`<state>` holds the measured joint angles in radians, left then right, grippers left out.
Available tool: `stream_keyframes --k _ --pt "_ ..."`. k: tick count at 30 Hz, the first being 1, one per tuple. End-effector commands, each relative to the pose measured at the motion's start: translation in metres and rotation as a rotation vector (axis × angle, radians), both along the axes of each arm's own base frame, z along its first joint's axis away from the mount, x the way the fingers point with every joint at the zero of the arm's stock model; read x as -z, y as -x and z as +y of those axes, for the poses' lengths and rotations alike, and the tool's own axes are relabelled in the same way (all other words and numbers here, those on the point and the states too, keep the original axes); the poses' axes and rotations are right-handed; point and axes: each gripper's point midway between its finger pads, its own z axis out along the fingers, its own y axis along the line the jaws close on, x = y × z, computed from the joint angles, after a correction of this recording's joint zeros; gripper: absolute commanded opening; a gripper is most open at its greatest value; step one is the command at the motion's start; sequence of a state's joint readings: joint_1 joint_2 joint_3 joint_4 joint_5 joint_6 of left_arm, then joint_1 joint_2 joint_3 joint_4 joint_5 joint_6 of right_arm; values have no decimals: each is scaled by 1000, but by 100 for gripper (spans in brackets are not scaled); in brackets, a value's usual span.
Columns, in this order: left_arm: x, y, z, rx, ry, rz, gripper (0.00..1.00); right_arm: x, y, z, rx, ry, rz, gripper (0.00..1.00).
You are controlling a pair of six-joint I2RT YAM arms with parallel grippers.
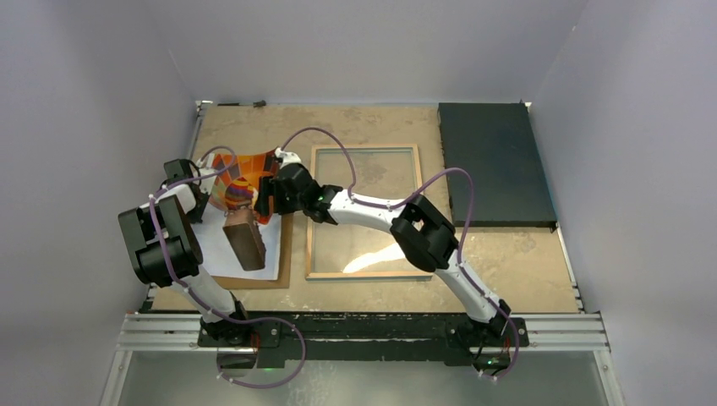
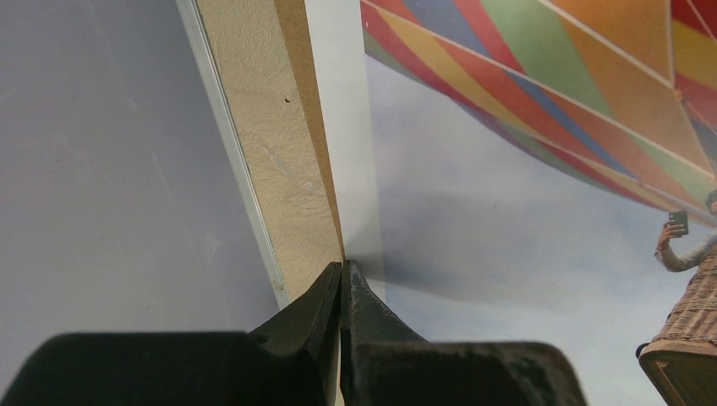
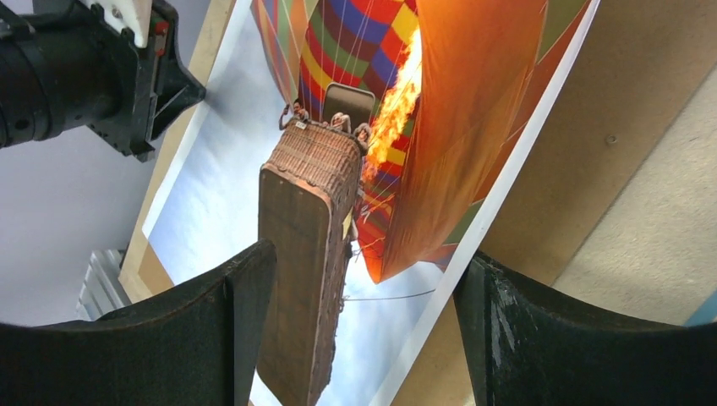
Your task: Put the photo into the frame
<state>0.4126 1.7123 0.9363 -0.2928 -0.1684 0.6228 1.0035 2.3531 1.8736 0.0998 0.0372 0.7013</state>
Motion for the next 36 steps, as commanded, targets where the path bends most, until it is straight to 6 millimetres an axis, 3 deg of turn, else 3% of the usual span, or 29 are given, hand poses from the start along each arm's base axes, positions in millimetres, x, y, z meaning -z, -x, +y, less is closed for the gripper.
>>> stream_keyframes --k 1,6,11,13,17,22,26,30,32,36 --pt "29 22 -34 37 149 90 0 -21 1 3 -8 -29 -28 77" --pt "27 21 -33 34 148 87 0 -9 17 6 -48 -55 72 66" --pt "15 17 -38 34 181 75 0 -18 16 3 -38 -68 81 38" --pt "6 15 -42 47 202 66 0 -27 14 2 -33 -86 84 30" --pt "-33 0 -51 84 248 -9 2 -46 5 -3 -21 -131 108 19" --pt "-110 -31 -73 141 351 -168 32 -80 -11 -12 16 -181 104 6" --pt "-173 -47 -108 246 384 -267 50 -111 -26 -26 52 -219 89 0" --pt "-206 -37 -158 456 413 -362 67 -148 -42 -48 83 -303 122 0" --pt "-218 -28 -181 581 428 -426 81 -171 -52 -63 113 -341 121 0" --pt "-239 -4 -221 805 436 -536 89 -220 -72 -98 175 -416 105 0"
